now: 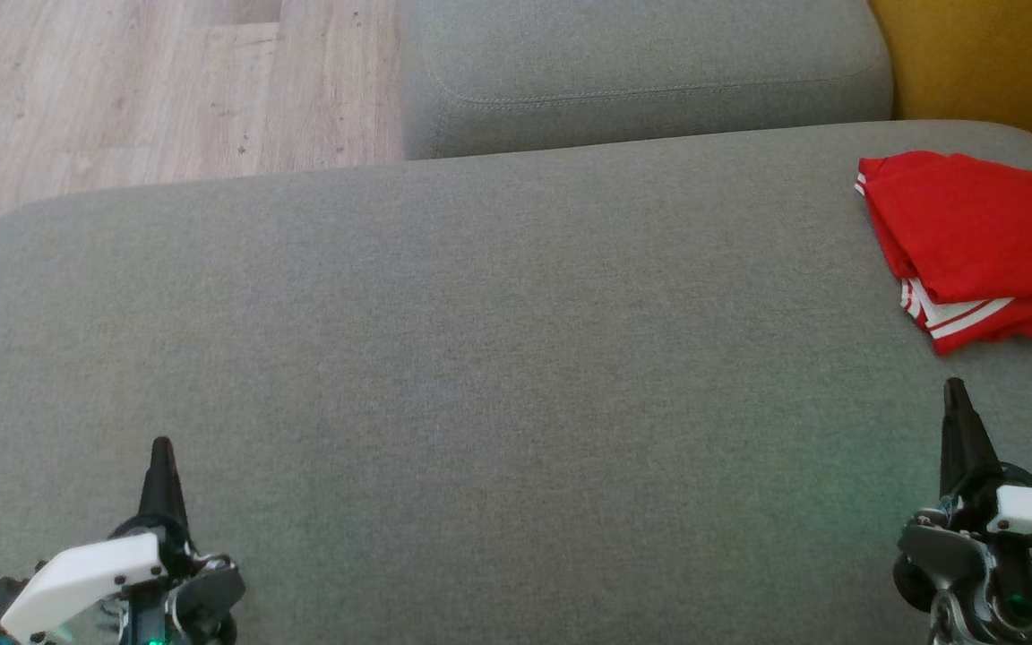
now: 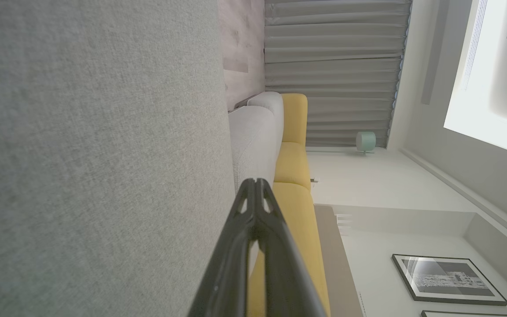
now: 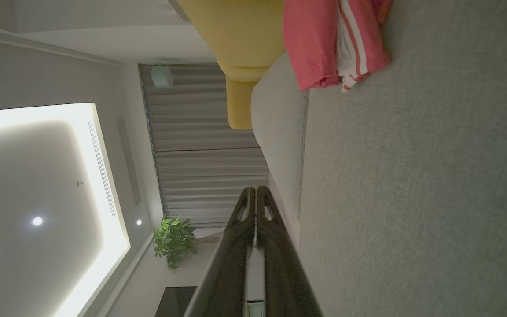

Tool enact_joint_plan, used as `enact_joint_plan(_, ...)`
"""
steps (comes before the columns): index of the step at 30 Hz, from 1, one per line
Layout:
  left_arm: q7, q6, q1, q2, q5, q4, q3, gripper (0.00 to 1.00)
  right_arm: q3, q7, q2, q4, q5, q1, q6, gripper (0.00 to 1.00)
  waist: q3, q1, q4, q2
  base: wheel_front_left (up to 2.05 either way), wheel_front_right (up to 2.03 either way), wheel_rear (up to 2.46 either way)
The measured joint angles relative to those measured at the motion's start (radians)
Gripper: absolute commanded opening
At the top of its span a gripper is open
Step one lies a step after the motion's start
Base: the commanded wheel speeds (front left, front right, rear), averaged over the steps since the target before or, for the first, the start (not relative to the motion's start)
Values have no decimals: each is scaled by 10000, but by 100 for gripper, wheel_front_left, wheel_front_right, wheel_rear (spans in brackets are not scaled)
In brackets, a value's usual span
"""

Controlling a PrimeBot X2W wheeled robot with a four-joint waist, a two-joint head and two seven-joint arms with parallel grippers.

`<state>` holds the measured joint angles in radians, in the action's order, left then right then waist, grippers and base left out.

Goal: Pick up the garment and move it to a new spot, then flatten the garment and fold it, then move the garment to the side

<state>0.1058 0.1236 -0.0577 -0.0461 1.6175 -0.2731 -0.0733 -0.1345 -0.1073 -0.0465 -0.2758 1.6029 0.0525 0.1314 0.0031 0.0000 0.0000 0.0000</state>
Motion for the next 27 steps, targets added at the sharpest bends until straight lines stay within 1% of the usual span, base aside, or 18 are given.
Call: enact_joint_plan(27,0,0,0,0,0,0,0,0,0,0,0,0,0,0,0,0,0,0,0,0,0,0,0)
